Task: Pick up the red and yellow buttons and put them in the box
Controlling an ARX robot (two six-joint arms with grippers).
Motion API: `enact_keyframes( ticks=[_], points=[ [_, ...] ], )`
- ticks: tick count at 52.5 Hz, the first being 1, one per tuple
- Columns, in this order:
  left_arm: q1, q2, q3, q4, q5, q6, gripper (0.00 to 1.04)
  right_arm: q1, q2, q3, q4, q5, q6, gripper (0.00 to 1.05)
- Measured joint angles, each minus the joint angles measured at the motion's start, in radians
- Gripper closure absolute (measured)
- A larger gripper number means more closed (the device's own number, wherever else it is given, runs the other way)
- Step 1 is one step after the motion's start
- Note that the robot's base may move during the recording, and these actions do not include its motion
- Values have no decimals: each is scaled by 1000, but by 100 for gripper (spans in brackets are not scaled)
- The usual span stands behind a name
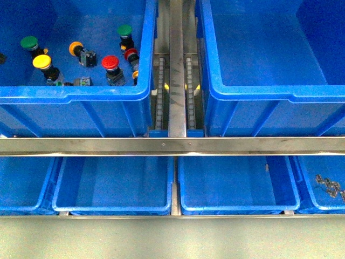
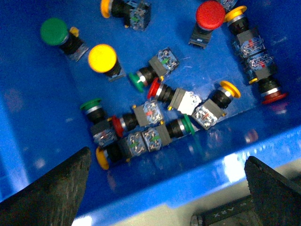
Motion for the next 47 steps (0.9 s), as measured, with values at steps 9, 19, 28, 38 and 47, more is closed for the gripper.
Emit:
enact_keyframes(
  ticks=[9,19,28,38,47],
  points=[
    [-63,161,142,7,-27,-10,8,0,0,0,0,0,0,7],
    [-113,315,296,-1,-29,-47,8,0,0,0,0,0,0,7],
    [-162,470,436,-3,-33,-90,8,0,0,0,0,0,0,7],
    [-219,591,554,-2,-47,-127,8,0,0,0,0,0,0,7],
    [-239,681,644,-14,-62,-146,8,0,0,0,0,0,0,7]
  ],
)
